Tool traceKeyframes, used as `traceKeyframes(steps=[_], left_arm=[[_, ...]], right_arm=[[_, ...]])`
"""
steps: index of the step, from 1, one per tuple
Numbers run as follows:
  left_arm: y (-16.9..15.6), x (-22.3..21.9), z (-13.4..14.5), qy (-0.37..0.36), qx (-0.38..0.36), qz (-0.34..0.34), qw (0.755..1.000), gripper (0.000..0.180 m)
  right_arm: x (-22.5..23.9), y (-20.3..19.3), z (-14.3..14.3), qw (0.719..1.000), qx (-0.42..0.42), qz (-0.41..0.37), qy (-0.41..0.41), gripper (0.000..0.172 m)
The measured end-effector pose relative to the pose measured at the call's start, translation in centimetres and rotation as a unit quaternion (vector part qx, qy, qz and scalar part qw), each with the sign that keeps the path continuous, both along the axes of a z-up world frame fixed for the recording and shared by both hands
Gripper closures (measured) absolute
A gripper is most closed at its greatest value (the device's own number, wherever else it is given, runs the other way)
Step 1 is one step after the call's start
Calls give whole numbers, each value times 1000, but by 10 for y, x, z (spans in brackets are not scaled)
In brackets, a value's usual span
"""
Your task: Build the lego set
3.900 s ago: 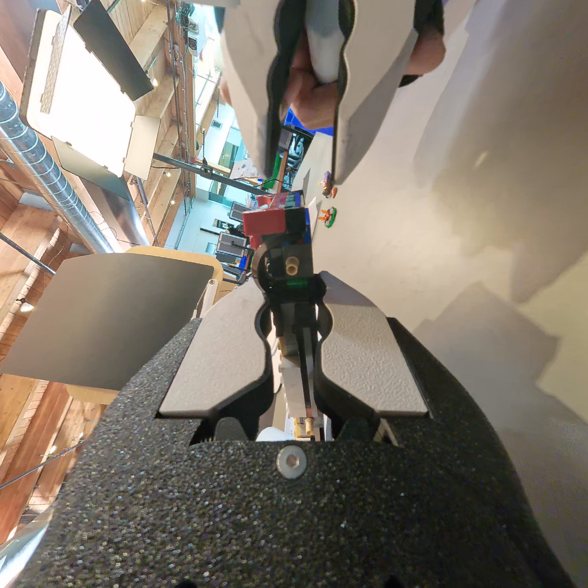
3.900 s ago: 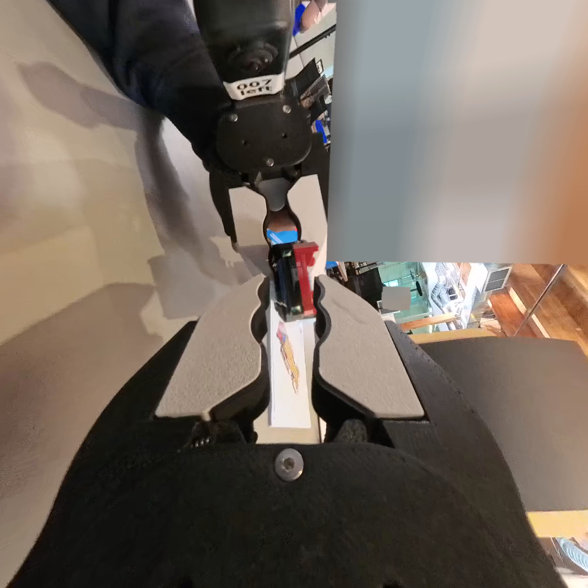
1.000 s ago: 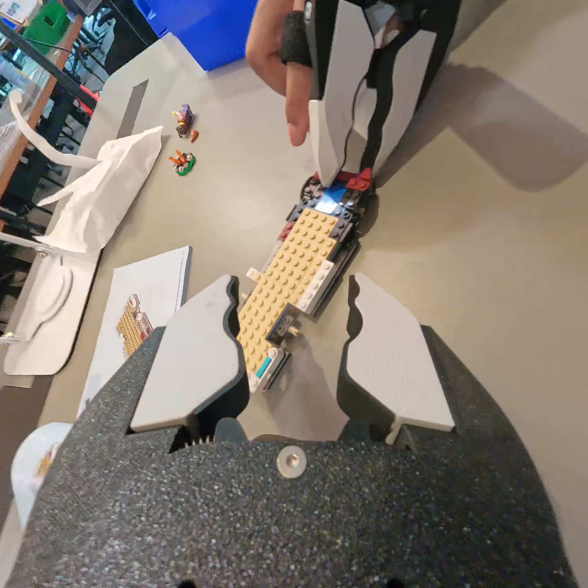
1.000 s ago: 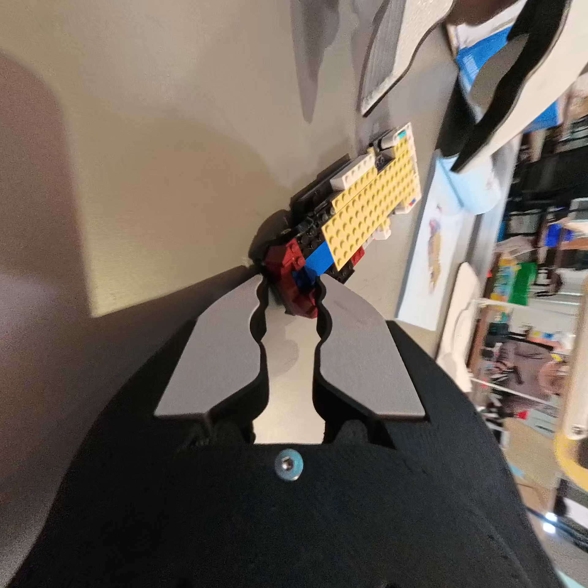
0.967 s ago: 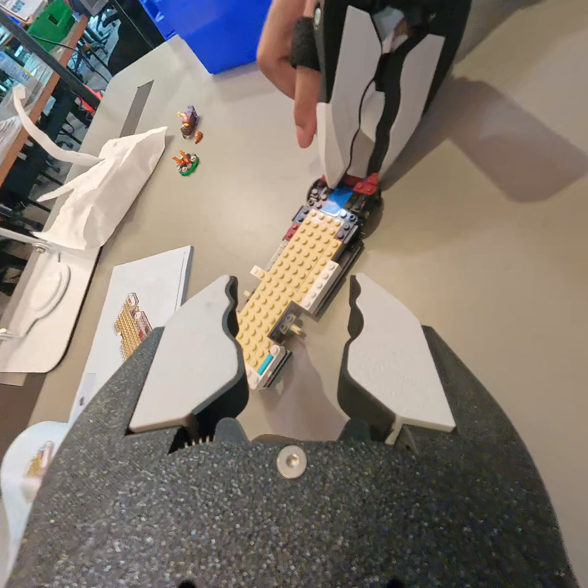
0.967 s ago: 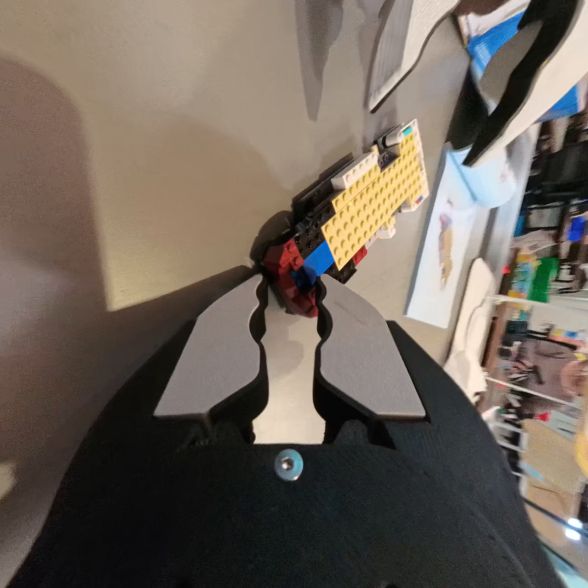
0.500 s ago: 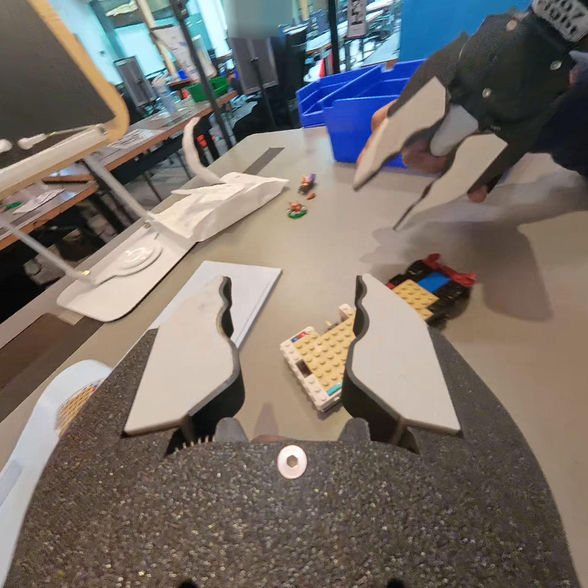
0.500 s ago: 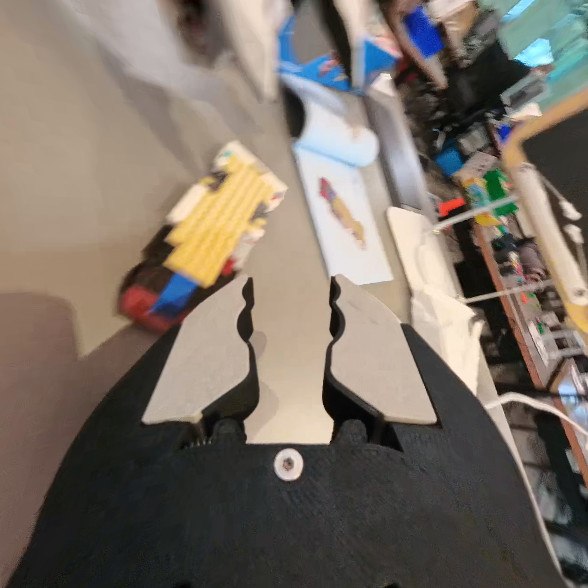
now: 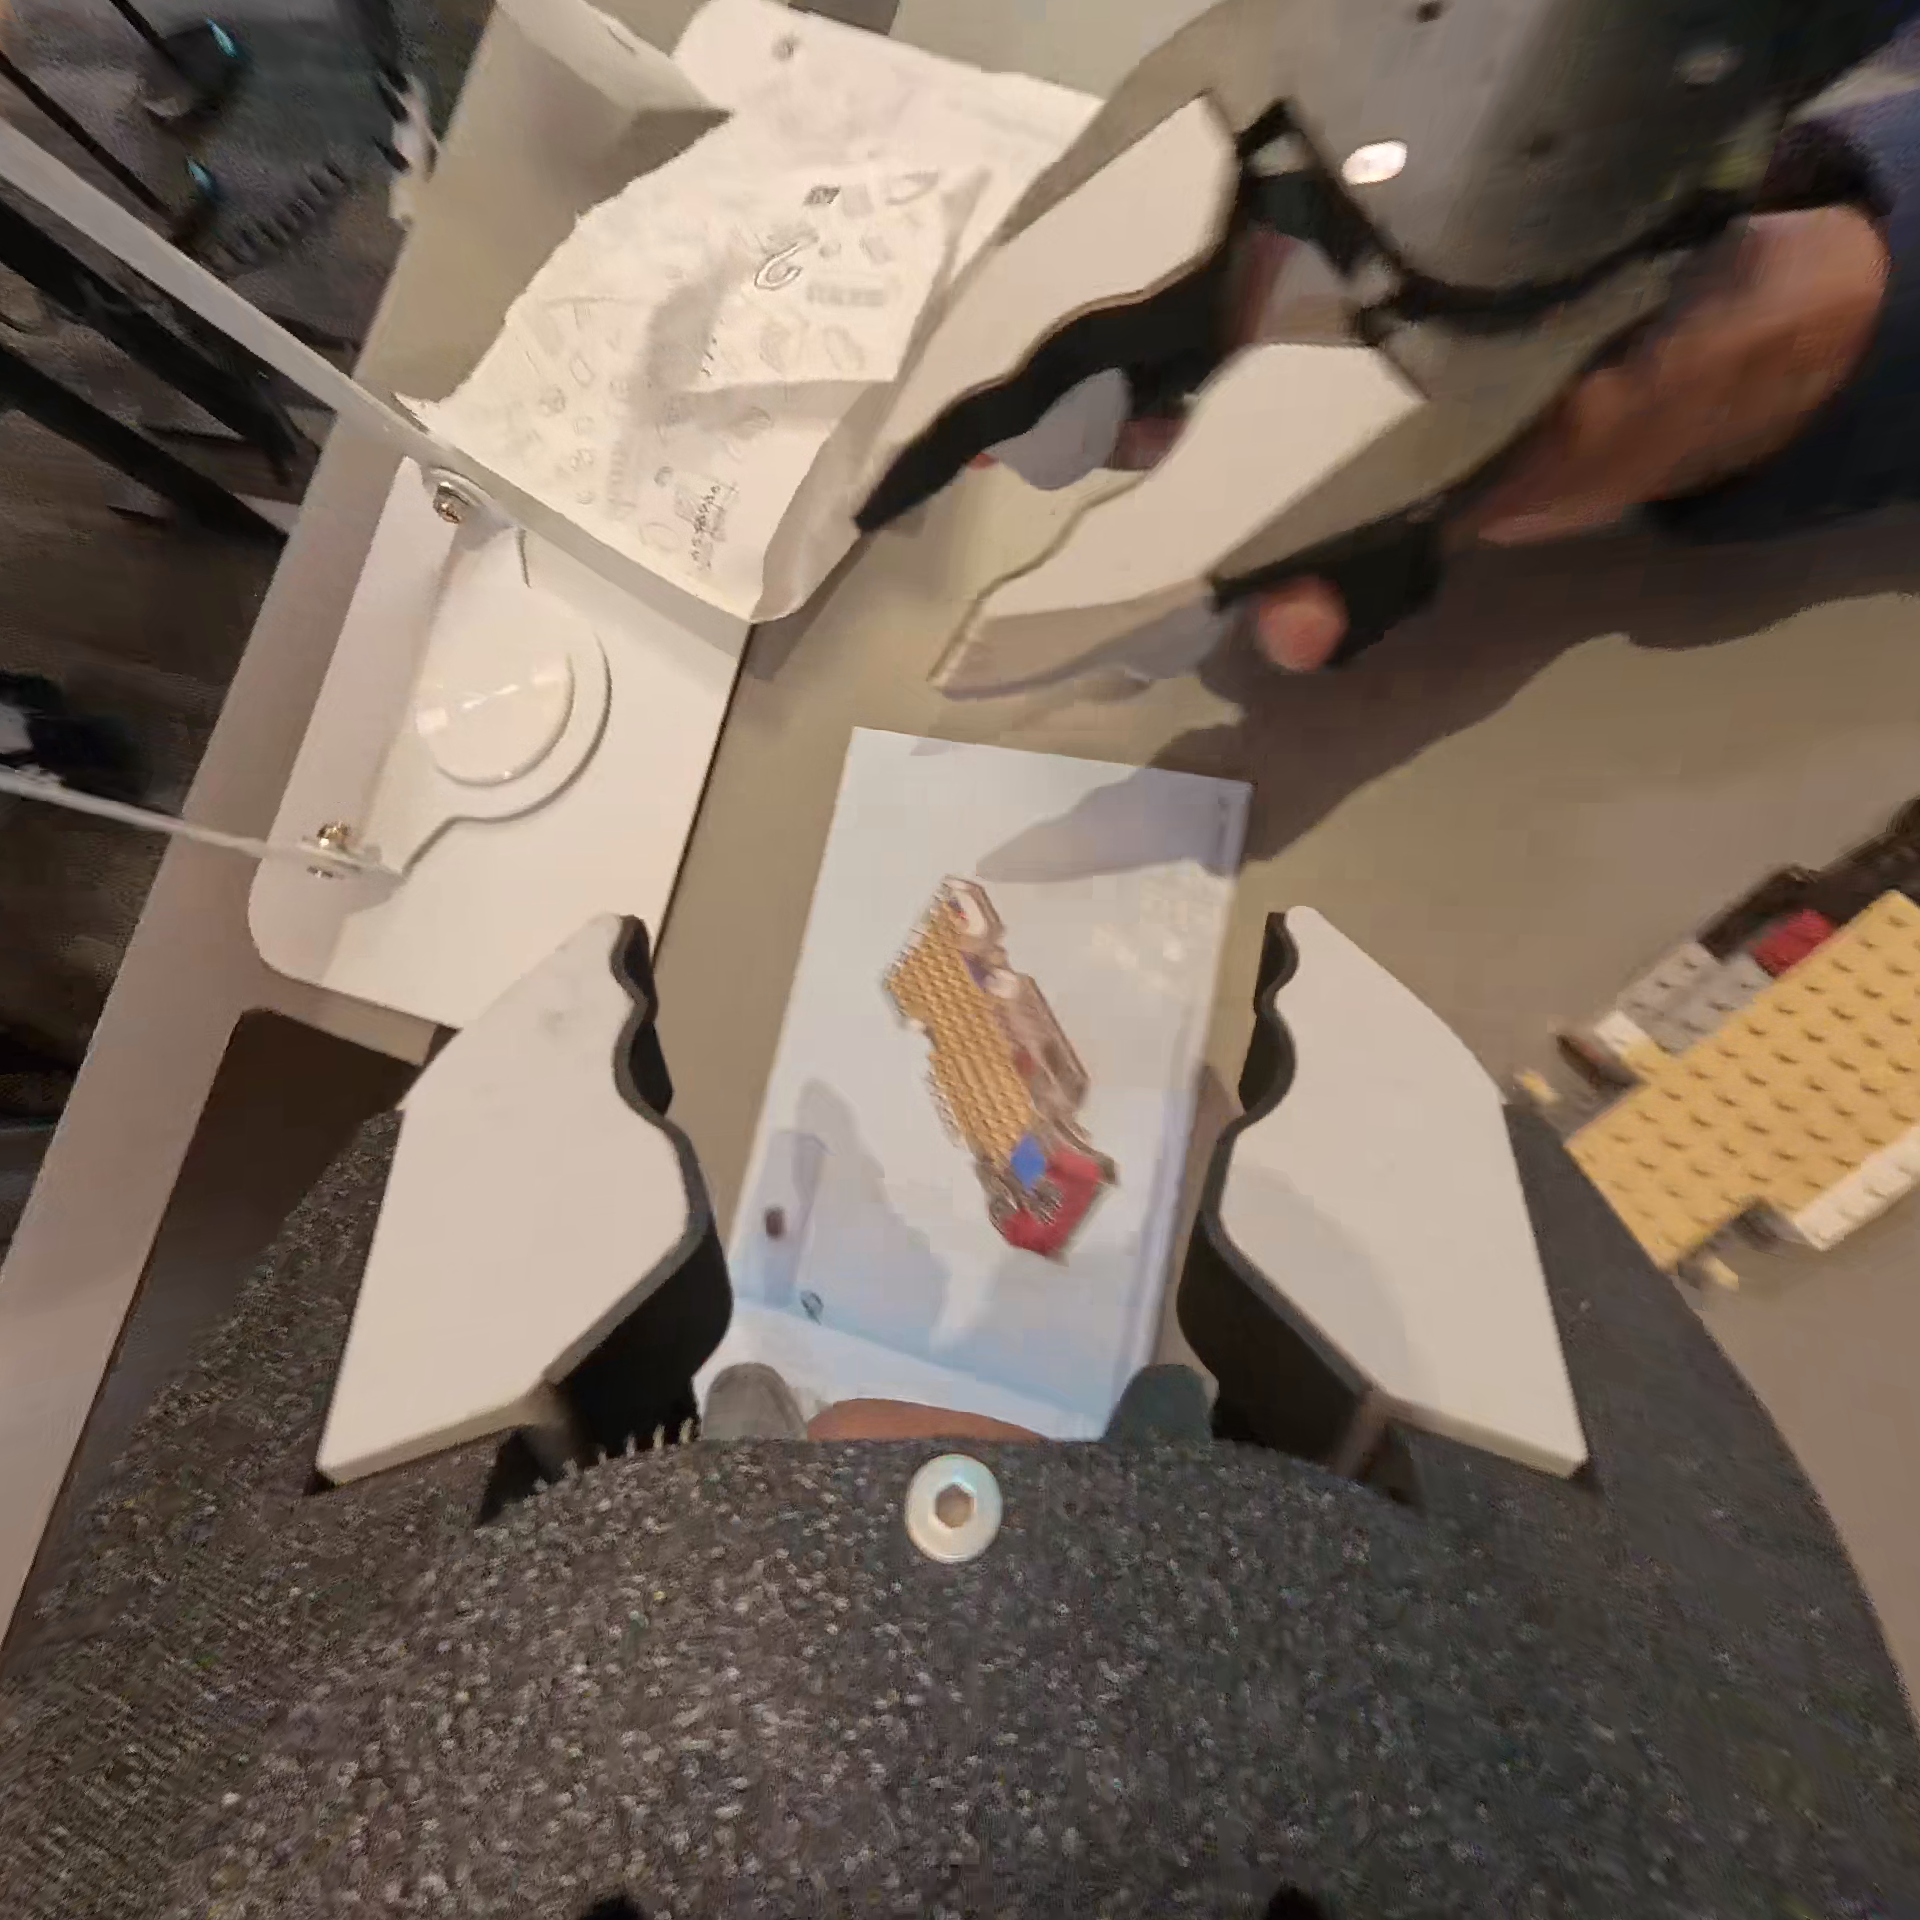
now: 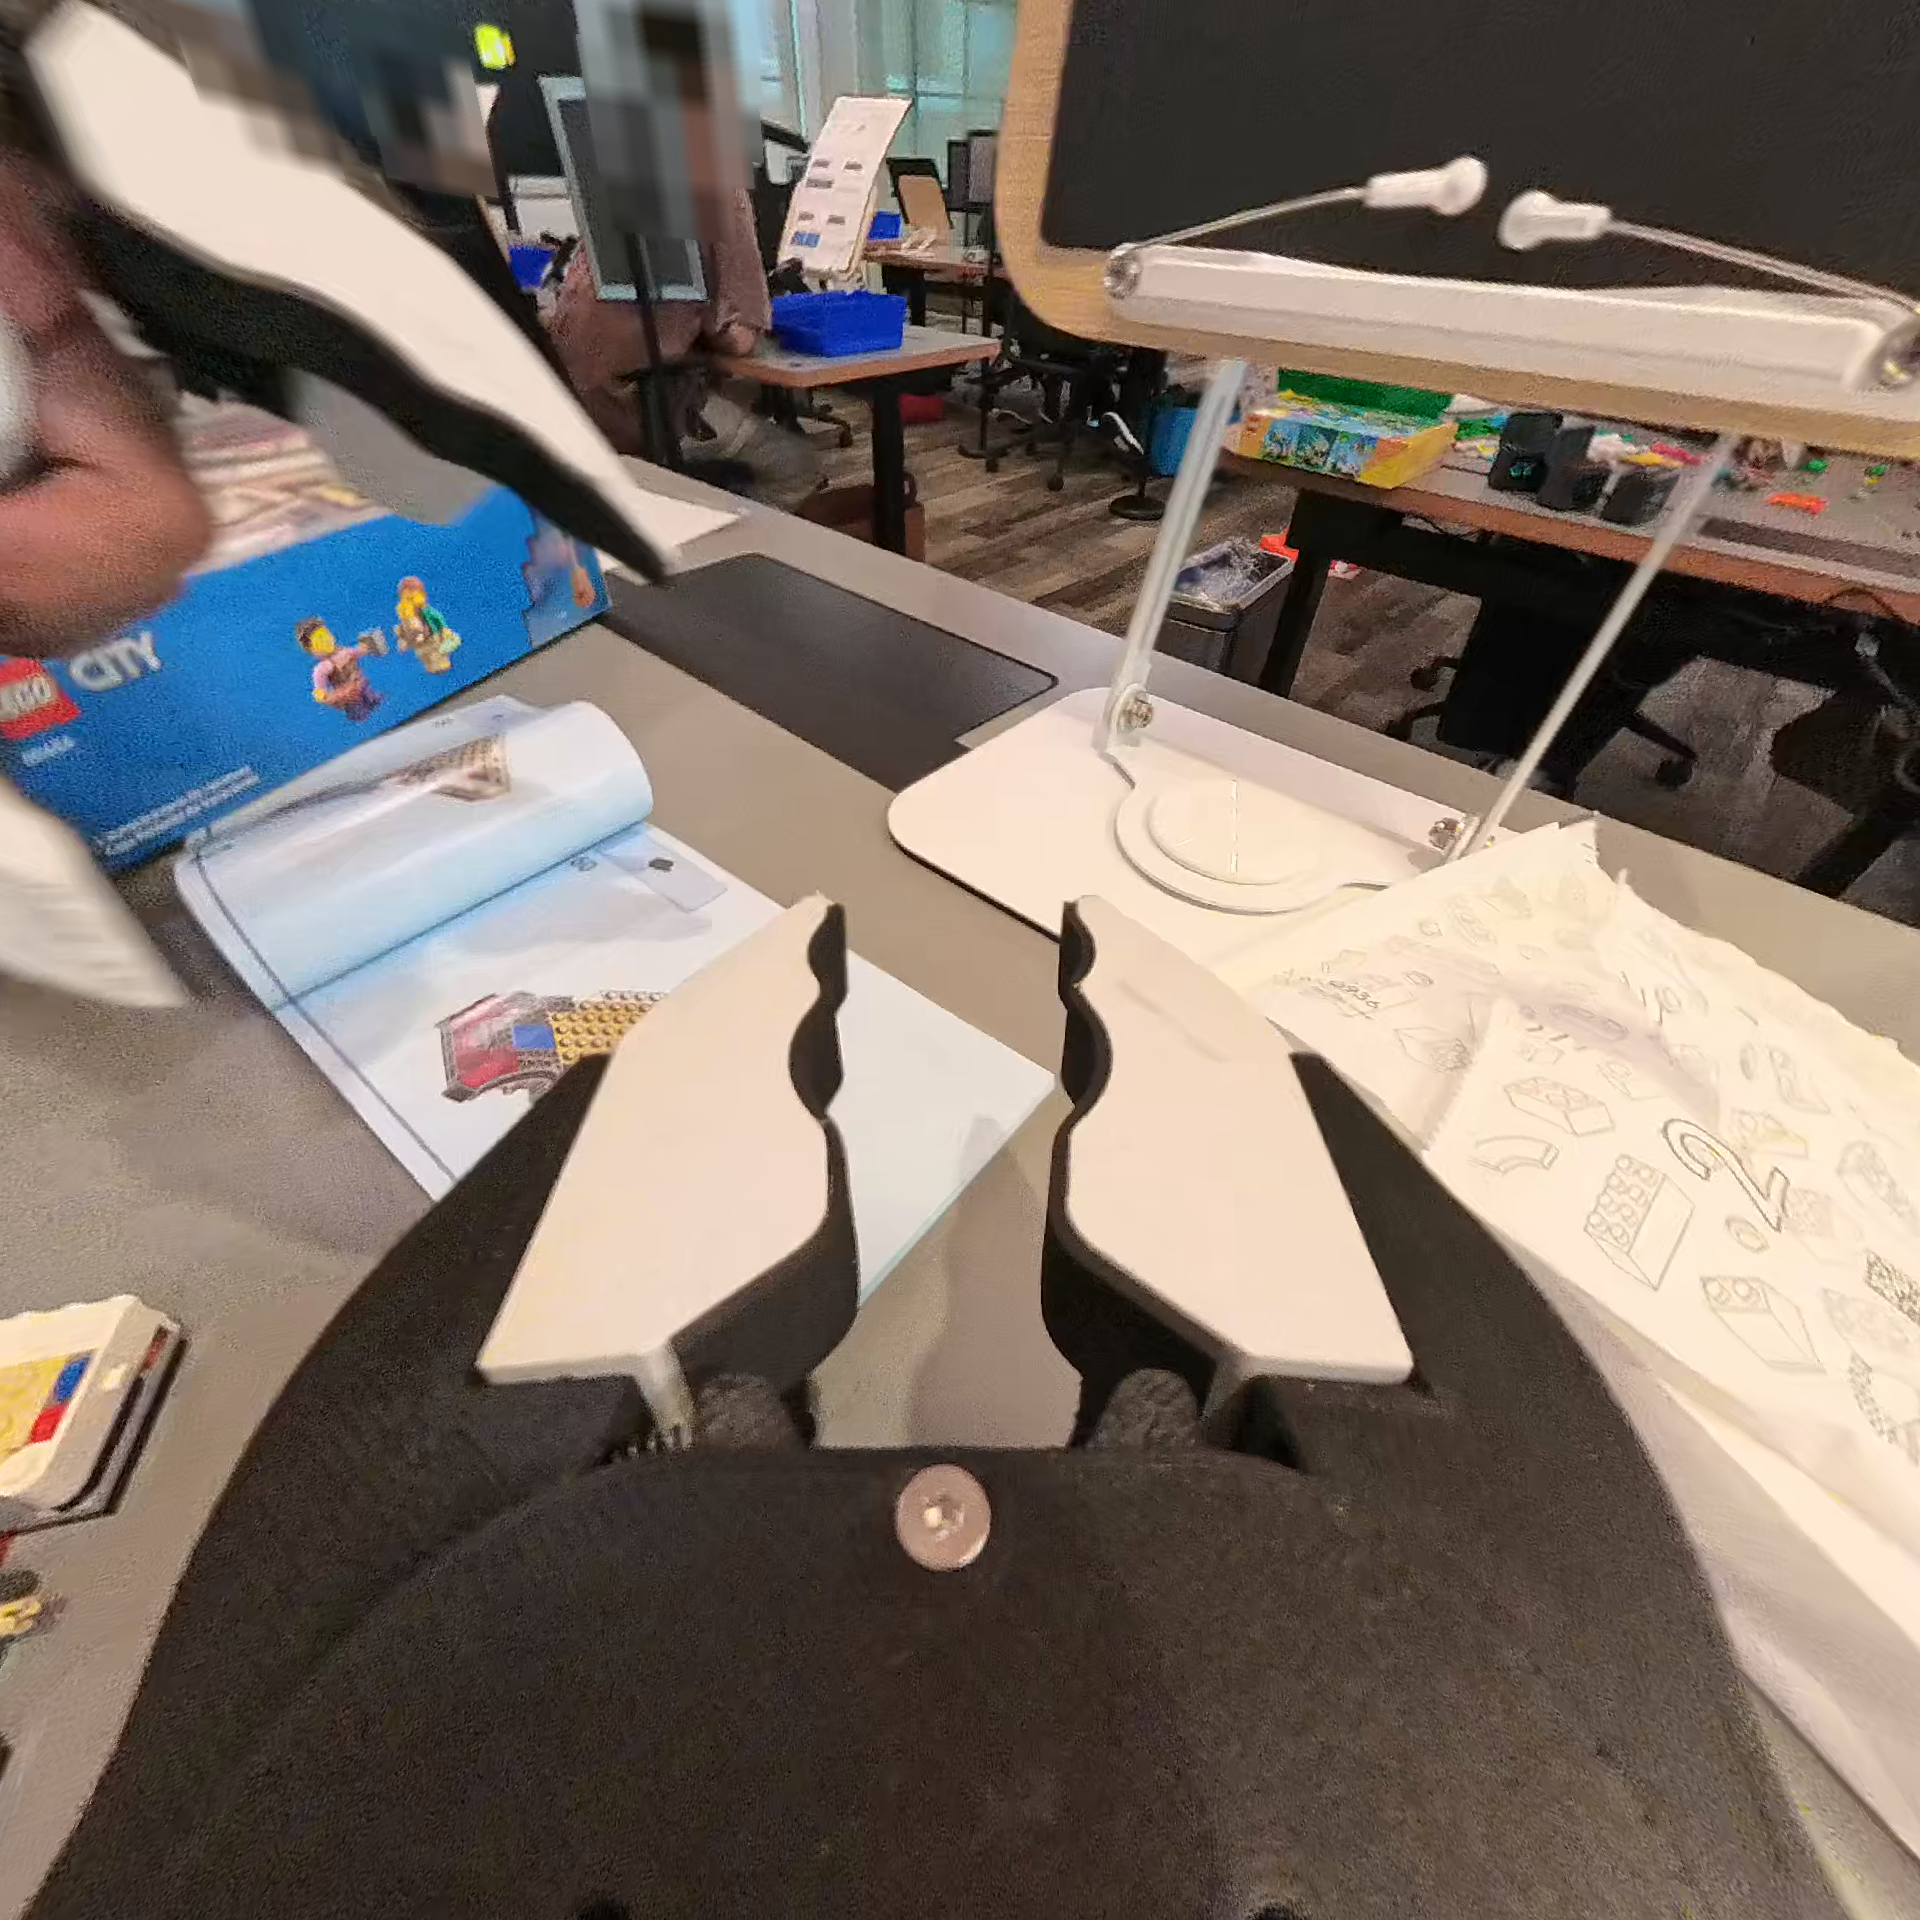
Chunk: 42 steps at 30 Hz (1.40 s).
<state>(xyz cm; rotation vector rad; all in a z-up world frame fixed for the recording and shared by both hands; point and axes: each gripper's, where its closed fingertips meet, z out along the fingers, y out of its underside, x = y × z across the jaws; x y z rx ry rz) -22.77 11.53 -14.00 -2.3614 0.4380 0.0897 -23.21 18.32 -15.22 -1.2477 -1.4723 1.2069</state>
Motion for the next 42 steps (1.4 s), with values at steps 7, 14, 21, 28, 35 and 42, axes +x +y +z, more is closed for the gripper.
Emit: traceKeyframes(steps=[7,14,21,28,35,42], left_arm=[[46,-3,-56,-109,-32,25,993,66],[42,-5,-95,-118,-93,33,988,64],[40,-1,-95,-133,-94,19,986,67],[39,2,-100,-131,-109,7,985,70],[38,-1,-101,-119,-113,6,986,71],[37,0,-103,-109,-121,0,987,74]], right_arm=[[18,24,16,996,-61,-33,60,142],[15,30,15,995,-72,-35,59,142],[10,23,17,996,-47,-22,68,141],[1,13,21,995,24,-26,90,142],[4,5,23,992,63,-23,105,145],[5,6,23,992,60,-23,108,145]])
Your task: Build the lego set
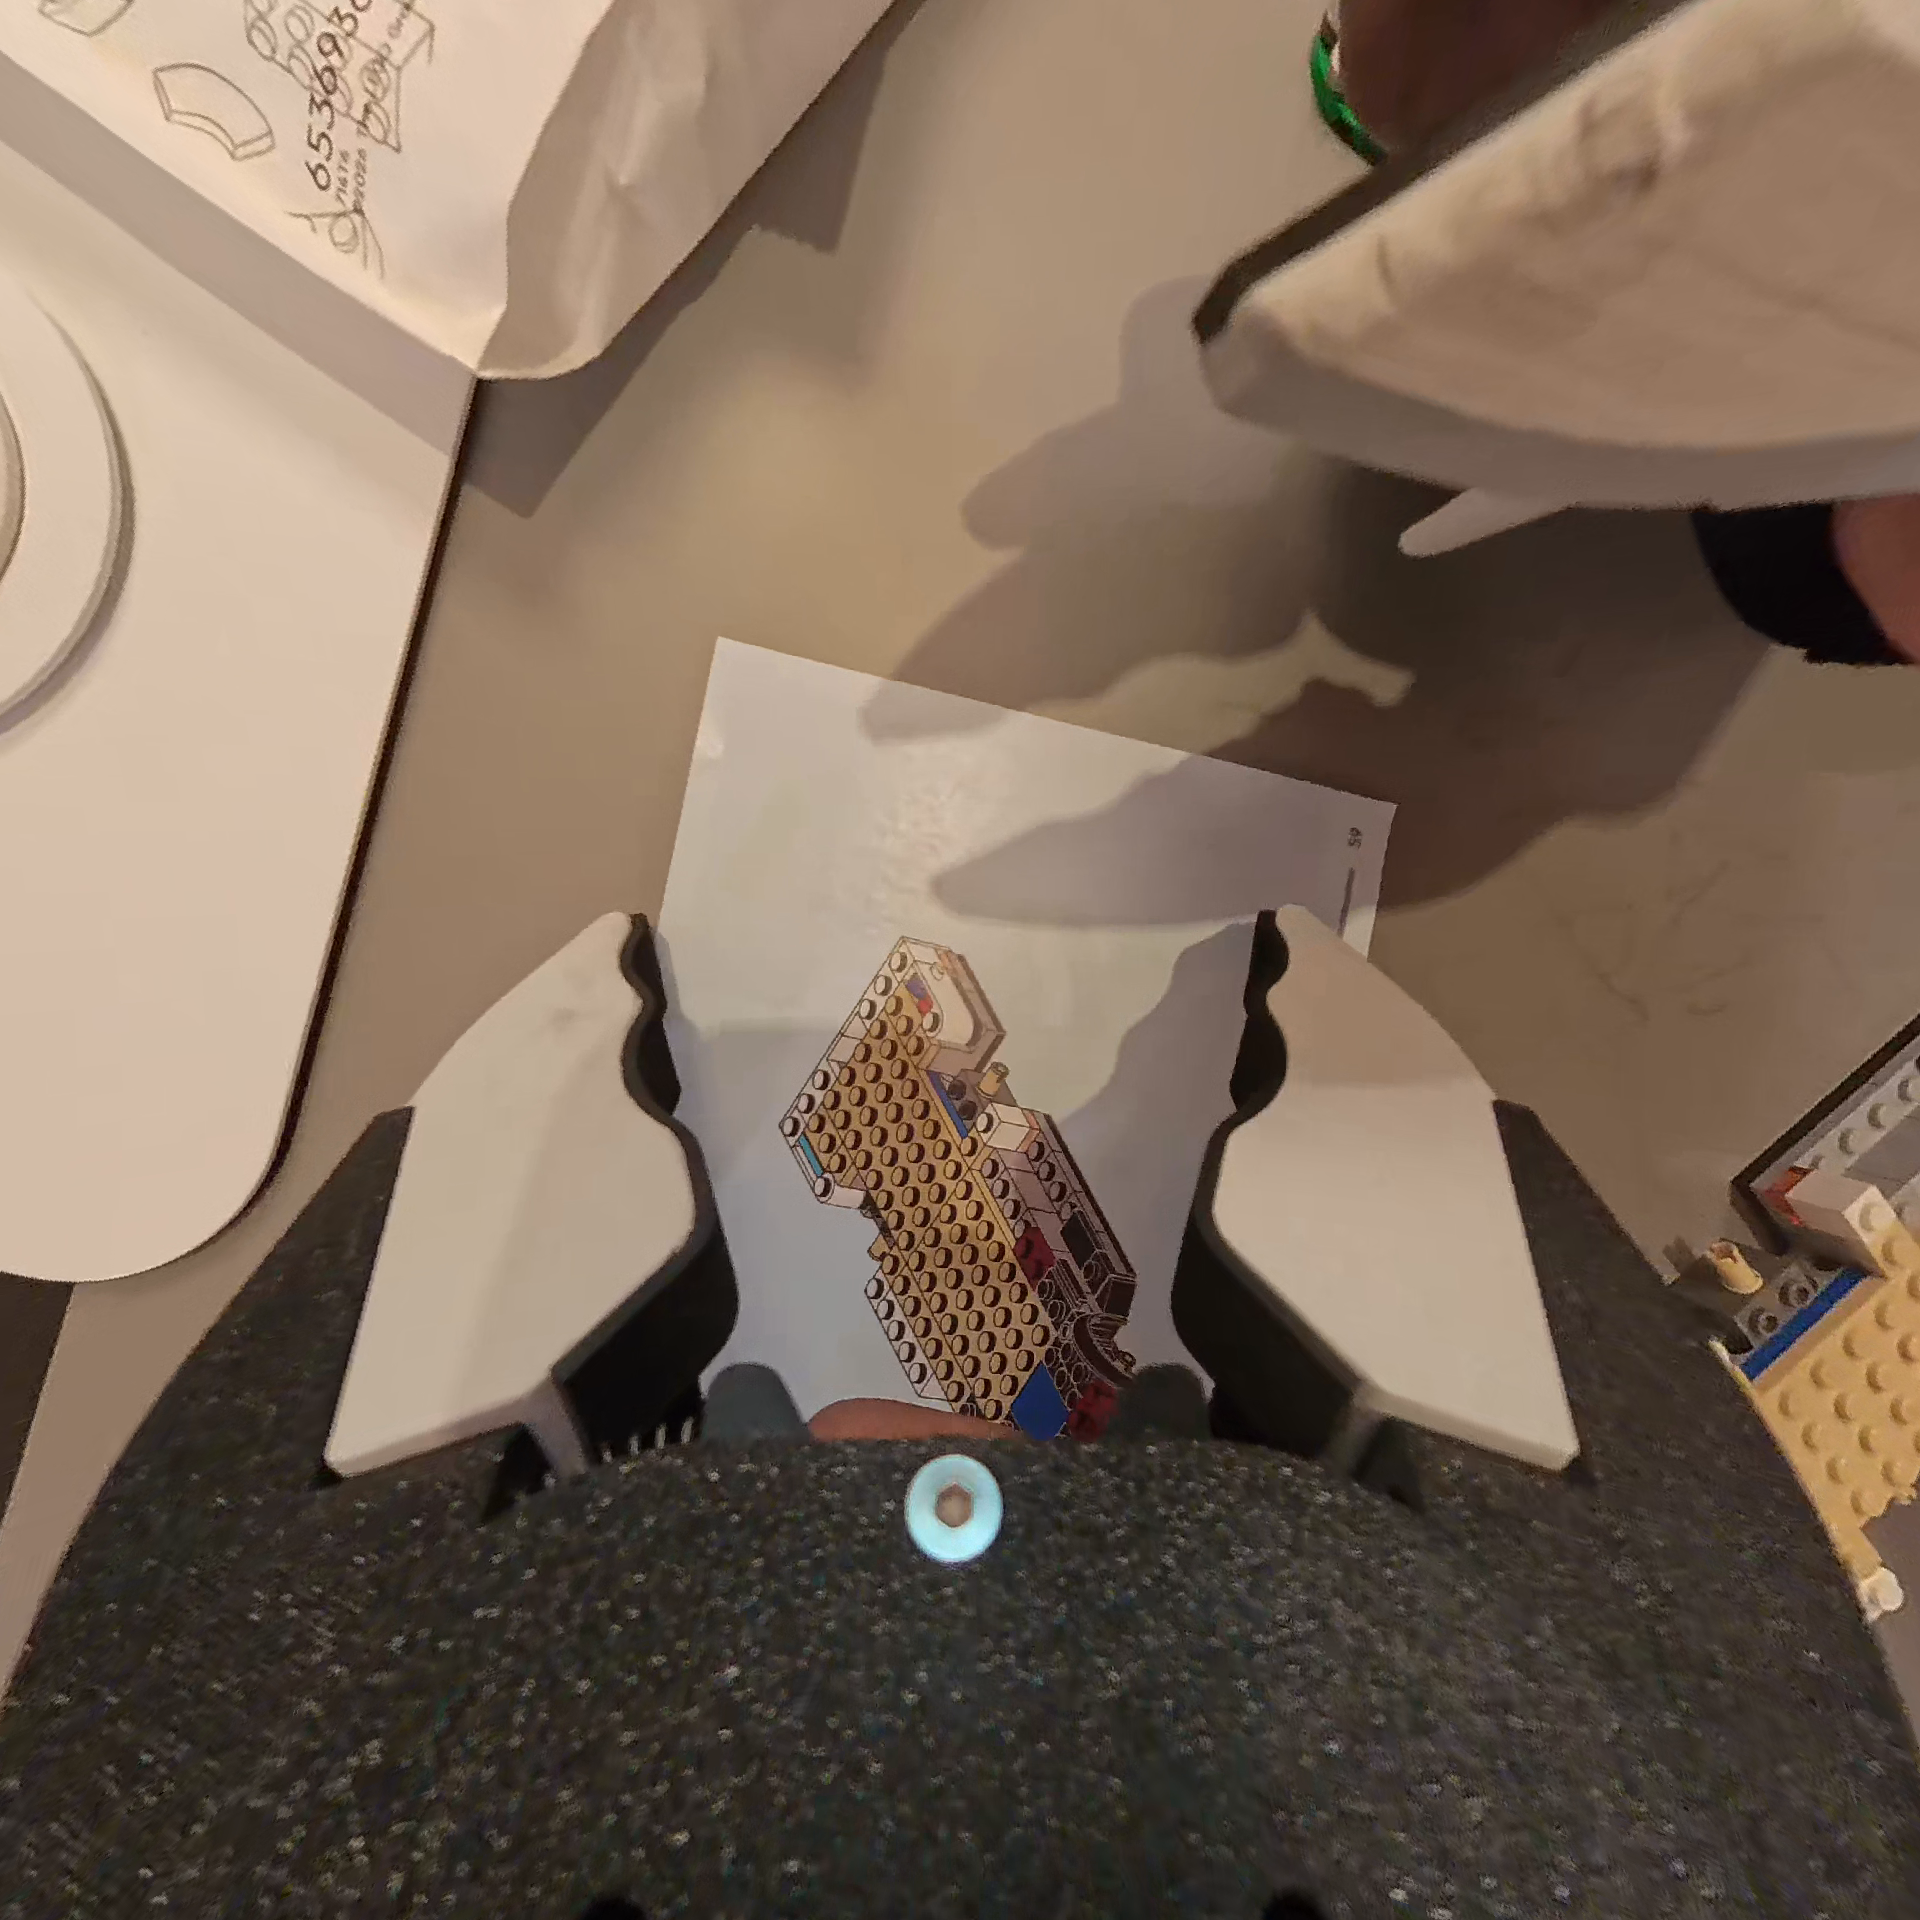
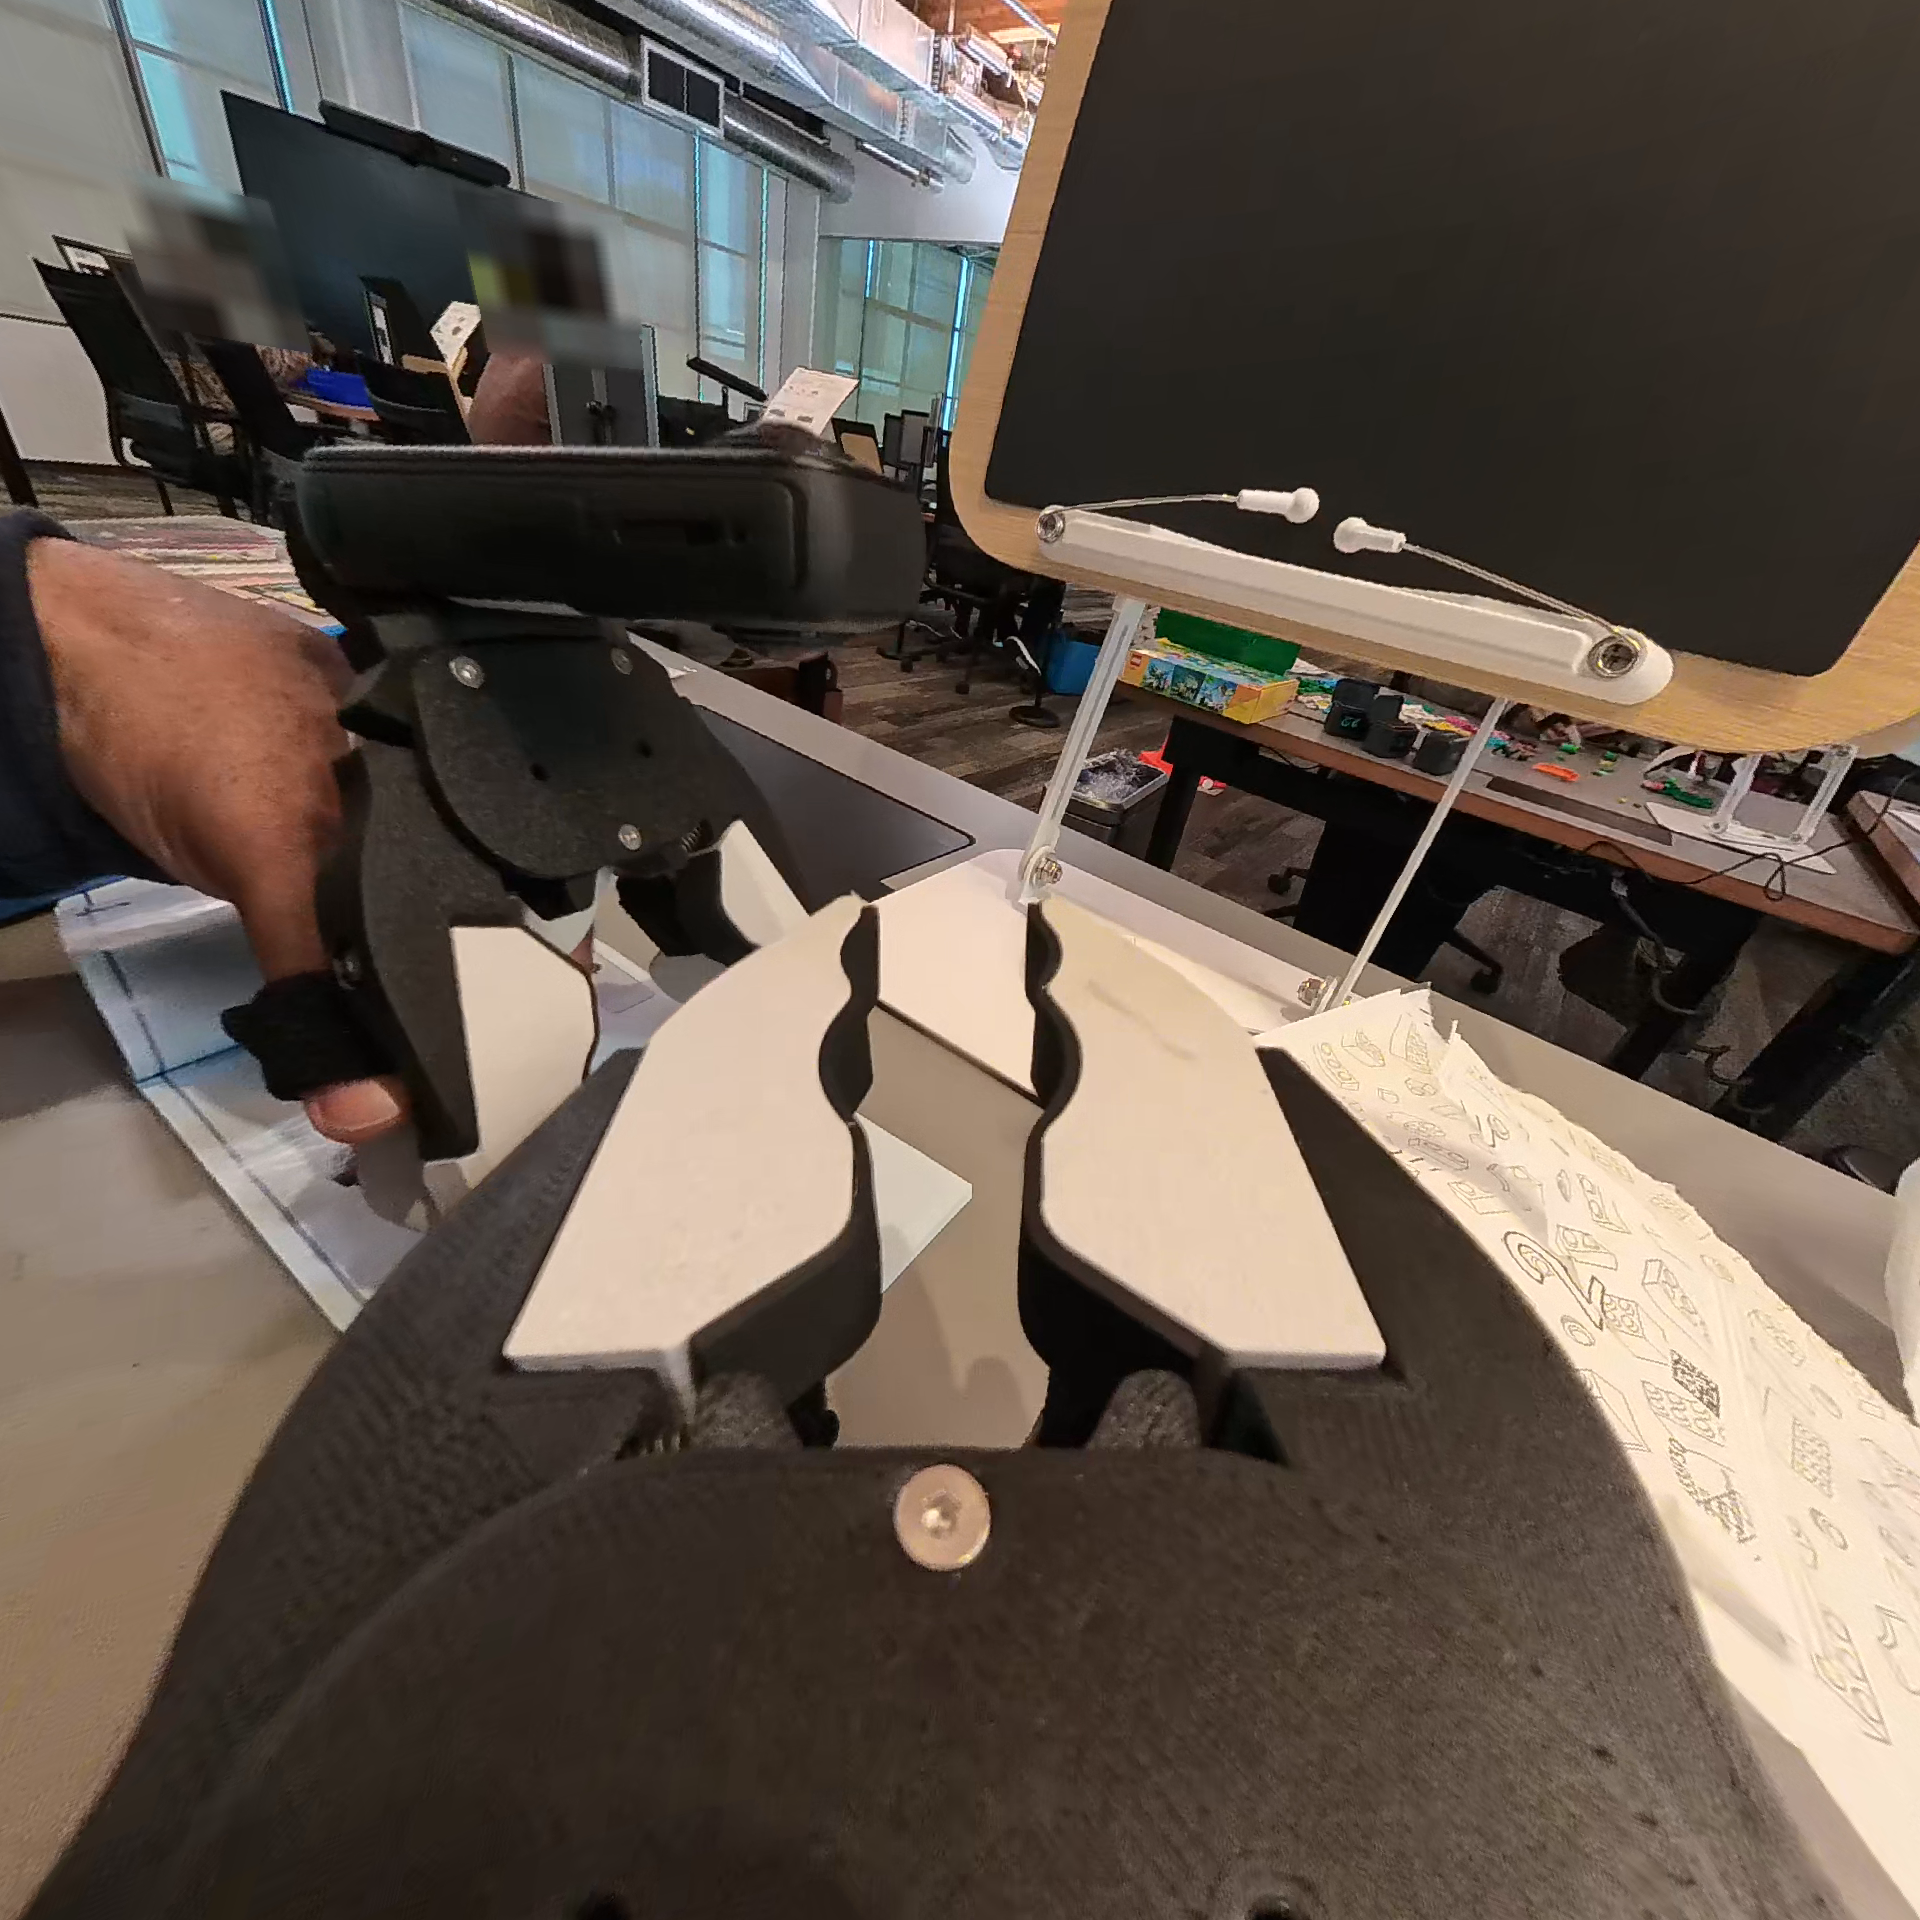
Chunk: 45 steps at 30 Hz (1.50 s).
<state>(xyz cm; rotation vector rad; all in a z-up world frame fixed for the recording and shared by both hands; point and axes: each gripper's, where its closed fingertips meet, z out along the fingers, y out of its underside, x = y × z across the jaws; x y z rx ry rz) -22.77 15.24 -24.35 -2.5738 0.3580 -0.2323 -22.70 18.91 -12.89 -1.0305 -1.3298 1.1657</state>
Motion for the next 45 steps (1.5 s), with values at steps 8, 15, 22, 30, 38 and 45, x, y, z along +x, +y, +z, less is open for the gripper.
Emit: traceKeyframes(steps=[8,15,22,30,38,45], left_arm=[[-2,-1,3,11,0,-3,1000,75],[-4,-2,6,22,-1,-5,1000,78],[-6,-10,13,46,8,-5,999,97],[-9,-15,20,62,15,-6,998,111],[-10,-19,26,70,24,-6,997,122],[-11,-23,30,69,34,2,997,128]], right_arm=[[1,-2,-1,1000,9,1,0,145],[1,-2,-1,1000,8,-1,0,145],[-1,7,-5,999,11,-31,-20,147],[-7,2,-52,979,-6,-19,-203,150],[6,-15,-83,948,12,63,-313,144],[15,-30,-93,931,17,118,-346,146]])
